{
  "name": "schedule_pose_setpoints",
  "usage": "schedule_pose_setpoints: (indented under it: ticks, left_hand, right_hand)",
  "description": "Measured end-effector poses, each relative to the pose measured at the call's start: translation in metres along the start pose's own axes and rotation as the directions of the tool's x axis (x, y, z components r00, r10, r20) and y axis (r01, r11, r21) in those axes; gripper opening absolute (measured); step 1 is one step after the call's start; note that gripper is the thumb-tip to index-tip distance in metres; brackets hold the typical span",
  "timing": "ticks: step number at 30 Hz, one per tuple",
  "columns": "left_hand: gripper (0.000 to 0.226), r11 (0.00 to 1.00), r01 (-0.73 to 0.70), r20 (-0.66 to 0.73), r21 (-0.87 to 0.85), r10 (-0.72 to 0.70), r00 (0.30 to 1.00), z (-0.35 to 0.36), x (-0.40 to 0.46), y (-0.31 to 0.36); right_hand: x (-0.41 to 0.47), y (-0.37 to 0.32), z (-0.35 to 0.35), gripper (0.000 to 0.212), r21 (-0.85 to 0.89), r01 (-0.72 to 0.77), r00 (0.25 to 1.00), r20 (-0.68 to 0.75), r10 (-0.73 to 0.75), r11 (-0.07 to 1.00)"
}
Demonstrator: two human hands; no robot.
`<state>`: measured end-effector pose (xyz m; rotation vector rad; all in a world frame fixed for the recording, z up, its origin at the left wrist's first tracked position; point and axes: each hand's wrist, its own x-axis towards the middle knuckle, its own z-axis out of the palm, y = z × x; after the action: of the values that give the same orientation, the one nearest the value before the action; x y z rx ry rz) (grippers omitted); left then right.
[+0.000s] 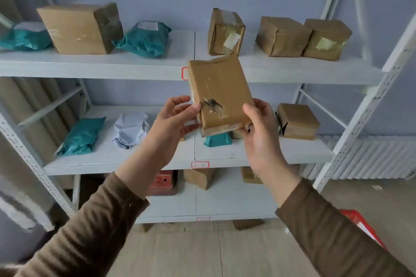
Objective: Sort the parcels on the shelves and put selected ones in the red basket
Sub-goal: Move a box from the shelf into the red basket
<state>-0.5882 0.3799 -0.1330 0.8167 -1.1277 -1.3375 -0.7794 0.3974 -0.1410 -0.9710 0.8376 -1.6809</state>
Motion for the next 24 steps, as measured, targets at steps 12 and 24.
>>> schedule_pose_setpoints:
  ticks: [12, 24]
  left_hand:
    - [0.093, 0.958, 0.262, 0.031, 0.117, -0.267, 0.963, 0.035, -0.052, -0.053]
    - [0.093, 0.782, -0.228, 0.154, 0.580, 0.170, 0.973, 0.027, -0.059, -0.088]
  right_hand:
    - [-0.046, 0.031, -0.074, 0.043, 0.183, -0.384, 0.916, -0.049, 0.399, 0.905]
    - [-0.036, 0.027, -0.093, 0.032, -0.180, -0.111, 0.994, -0.001, 0.112, 0.977]
